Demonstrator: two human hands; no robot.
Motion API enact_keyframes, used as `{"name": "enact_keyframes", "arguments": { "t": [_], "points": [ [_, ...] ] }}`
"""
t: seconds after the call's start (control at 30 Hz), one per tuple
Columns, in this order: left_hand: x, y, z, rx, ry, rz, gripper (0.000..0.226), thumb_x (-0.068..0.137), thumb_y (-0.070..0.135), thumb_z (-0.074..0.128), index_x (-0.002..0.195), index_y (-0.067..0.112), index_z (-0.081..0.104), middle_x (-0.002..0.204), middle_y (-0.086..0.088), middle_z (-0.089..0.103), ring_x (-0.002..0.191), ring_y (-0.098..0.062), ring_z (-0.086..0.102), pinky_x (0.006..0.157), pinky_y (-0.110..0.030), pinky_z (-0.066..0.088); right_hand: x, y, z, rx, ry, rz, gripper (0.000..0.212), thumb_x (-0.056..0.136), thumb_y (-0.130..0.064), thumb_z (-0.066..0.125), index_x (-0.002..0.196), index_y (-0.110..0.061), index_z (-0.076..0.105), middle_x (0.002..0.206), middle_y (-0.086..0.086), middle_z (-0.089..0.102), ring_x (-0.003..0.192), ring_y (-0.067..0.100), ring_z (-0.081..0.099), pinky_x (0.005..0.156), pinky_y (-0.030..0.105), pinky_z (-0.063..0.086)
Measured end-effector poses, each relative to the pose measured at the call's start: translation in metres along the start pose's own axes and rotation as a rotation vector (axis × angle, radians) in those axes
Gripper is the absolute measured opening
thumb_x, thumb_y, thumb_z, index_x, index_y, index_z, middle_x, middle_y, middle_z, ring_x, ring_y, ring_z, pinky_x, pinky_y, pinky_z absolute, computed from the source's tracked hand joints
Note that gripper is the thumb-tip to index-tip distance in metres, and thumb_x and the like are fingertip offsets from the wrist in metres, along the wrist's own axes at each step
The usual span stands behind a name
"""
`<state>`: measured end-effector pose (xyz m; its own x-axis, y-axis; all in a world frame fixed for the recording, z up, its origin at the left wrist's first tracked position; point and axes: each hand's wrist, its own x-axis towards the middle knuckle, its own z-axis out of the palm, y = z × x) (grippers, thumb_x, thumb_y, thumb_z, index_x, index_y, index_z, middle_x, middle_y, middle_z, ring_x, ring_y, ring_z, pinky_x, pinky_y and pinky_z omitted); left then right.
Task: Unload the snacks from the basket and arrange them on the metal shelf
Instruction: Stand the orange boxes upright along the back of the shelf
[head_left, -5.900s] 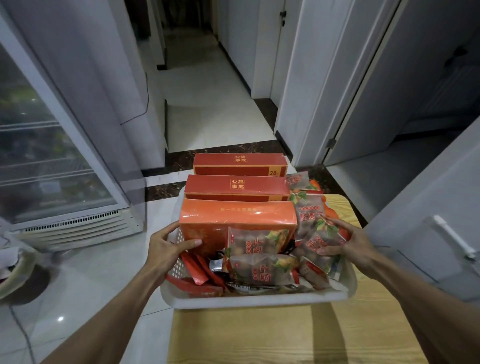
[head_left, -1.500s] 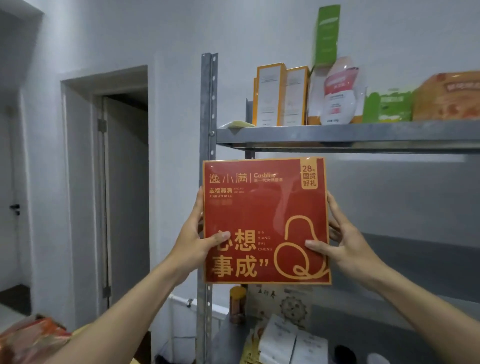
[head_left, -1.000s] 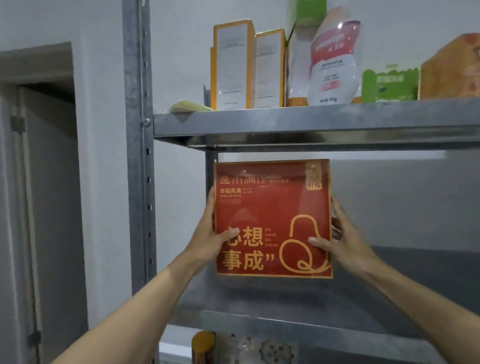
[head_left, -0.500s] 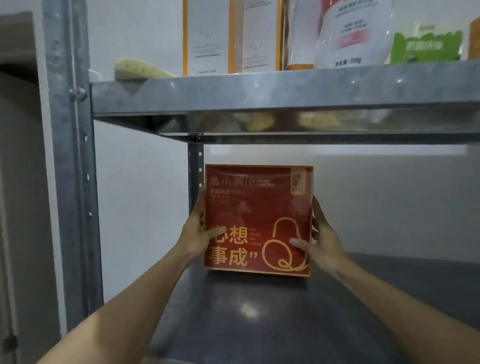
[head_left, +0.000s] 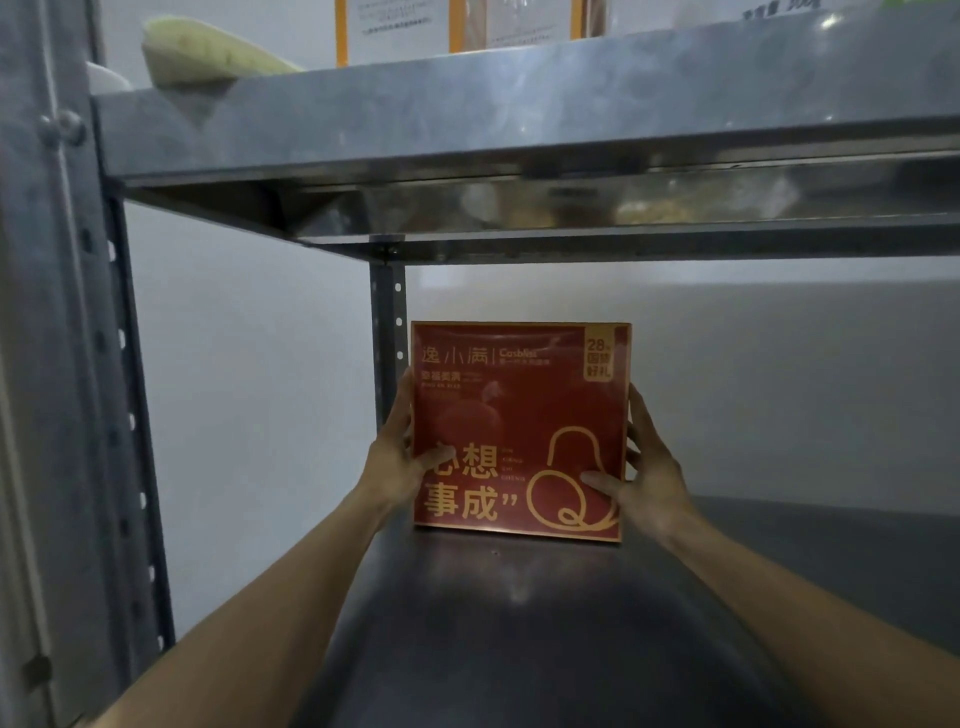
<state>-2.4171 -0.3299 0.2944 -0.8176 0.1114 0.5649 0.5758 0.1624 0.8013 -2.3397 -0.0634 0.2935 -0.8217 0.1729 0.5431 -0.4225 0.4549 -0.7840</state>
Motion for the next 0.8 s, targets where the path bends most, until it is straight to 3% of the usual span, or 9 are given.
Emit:
{"name": "enact_keyframes", "arguments": {
  "t": [0.1,0.37,0.5,0.6,0.67,0.8],
  "points": [
    [0.003,-0.004,0.0,0.001,0.0,0.0,0.094,0.086,0.018,0.072,0.144,0.062,0.011,0.137,0.011,0.05,0.122,-0.019,0.055,0.095,-0.046,0.053,0.002,-0.001,0.0,0.018,-0.005,0.018,0.105,0.082,-0.006,0.077,0.152,-0.042,0.007,0.15,0.001,0.042,0.136,0.026,0.045,0.099,0.046,0.048],
    [0.003,-0.004,0.0,0.033,0.014,-0.03,0.094,0.086,0.02,0.073,0.145,0.058,0.011,0.133,0.014,0.051,0.117,-0.015,0.055,0.082,-0.027,0.054,0.001,-0.004,-0.001,0.015,0.006,0.057,0.107,0.079,-0.005,0.079,0.154,-0.041,0.01,0.15,0.003,0.043,0.137,0.025,0.043,0.098,0.043,0.048],
    [-0.004,0.005,0.0,0.114,0.09,-0.056,0.087,0.083,0.02,0.076,0.147,0.045,0.024,0.133,0.008,0.056,0.117,-0.019,0.056,0.091,-0.041,0.053,-0.006,-0.011,-0.004,-0.054,0.025,0.091,0.099,0.083,-0.017,0.078,0.155,-0.037,0.013,0.149,0.005,0.046,0.136,0.024,0.046,0.099,0.039,0.047],
    [-0.014,0.011,-0.003,0.244,0.117,-0.084,0.074,0.083,0.029,0.075,0.144,0.035,0.033,0.13,0.005,0.059,0.116,-0.022,0.059,0.097,-0.044,0.052,-0.019,-0.022,-0.012,-0.332,0.182,0.079,0.077,0.086,-0.045,0.07,0.15,-0.024,0.033,0.143,0.008,0.053,0.127,0.028,0.054,0.097,0.042,0.048],
    [-0.023,0.016,-0.005,0.454,0.142,-0.093,0.065,0.084,0.039,0.071,0.14,0.031,0.038,0.129,0.0,0.061,0.116,-0.025,0.06,0.097,-0.049,0.052,-0.033,-0.032,-0.018,-0.582,0.235,0.007,0.063,0.091,-0.052,0.059,0.142,-0.018,0.045,0.134,0.01,0.06,0.12,0.03,0.058,0.092,0.041,0.049],
    [-0.049,0.035,-0.01,0.778,0.155,-0.12,0.054,0.086,0.049,0.064,0.132,0.025,0.05,0.125,-0.007,0.059,0.111,-0.029,0.06,0.092,-0.048,0.054,-0.065,-0.057,-0.025,-0.998,0.107,-0.228,0.051,0.095,-0.051,0.049,0.13,-0.015,0.056,0.12,0.011,0.067,0.107,0.03,0.061,0.088,0.039,0.047]
  ]
}}
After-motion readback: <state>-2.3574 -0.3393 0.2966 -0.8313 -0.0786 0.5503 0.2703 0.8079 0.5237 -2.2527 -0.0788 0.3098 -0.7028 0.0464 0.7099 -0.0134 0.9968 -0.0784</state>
